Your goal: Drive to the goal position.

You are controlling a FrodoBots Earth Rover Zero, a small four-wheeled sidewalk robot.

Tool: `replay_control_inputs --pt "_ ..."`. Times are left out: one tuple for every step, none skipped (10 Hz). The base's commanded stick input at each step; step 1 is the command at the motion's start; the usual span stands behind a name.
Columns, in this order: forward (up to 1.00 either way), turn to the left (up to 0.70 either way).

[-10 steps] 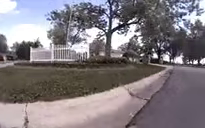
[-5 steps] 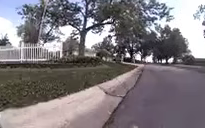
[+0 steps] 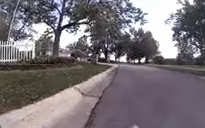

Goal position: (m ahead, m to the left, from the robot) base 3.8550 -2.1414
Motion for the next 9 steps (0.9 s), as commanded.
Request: replay_control_inputs --pt "0.0 -0.85" --pt "0.0 -0.85" --pt "0.0 -0.85" --pt "0.0 -0.85" --pt "0.0 -0.85" --pt "0.0 -0.85" --pt "0.0 -0.85" --pt "0.0 -0.85" --pt "0.0 -0.85"
